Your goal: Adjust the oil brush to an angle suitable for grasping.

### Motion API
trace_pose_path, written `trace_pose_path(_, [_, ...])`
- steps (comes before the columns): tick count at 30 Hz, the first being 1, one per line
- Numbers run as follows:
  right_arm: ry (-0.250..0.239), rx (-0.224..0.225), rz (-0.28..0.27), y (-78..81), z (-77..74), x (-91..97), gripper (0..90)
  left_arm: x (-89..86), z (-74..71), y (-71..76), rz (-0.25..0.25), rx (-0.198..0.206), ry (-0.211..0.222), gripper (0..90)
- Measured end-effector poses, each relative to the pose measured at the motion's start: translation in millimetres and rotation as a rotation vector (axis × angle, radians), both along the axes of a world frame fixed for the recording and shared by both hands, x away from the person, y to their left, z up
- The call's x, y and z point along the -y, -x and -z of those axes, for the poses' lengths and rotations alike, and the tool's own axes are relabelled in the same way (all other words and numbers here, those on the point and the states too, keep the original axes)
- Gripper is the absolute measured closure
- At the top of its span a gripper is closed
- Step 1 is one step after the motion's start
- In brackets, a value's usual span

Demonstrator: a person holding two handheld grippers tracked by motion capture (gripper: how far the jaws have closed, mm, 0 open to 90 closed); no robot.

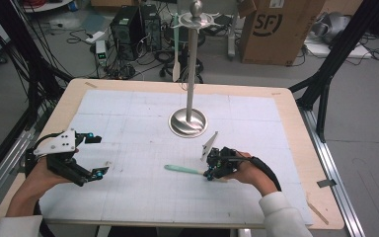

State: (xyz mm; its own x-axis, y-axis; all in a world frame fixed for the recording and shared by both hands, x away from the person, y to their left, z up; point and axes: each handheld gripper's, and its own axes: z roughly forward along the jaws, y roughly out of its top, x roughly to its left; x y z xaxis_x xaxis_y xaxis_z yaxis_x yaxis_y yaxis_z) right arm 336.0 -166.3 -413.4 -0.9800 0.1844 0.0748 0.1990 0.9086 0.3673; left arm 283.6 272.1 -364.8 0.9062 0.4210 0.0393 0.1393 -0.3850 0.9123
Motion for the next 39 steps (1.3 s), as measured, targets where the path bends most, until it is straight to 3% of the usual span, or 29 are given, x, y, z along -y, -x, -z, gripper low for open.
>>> trace_pose_path(24, [0.041, 0.001, 0.120, -4.9, -3.9, 61.8, 89.1, -1.2, 1.8, 1.2, -0.008, -0.007, 0.000, 1.6])
trace_pose_path(30, [-0.021, 0.008, 0.128, -3.7, -16.6, 63.9, 89.1, -0.8, 2.1, 0.8, -0.007, -0.007, -0.004, 1.6])
trace_pose_path(39, [-0.104, 0.049, 0.091, -8.2, -48.9, 46.3, 89.1, -0.6, 2.2, 0.2, -0.005, -0.005, -0.009, 1.6])
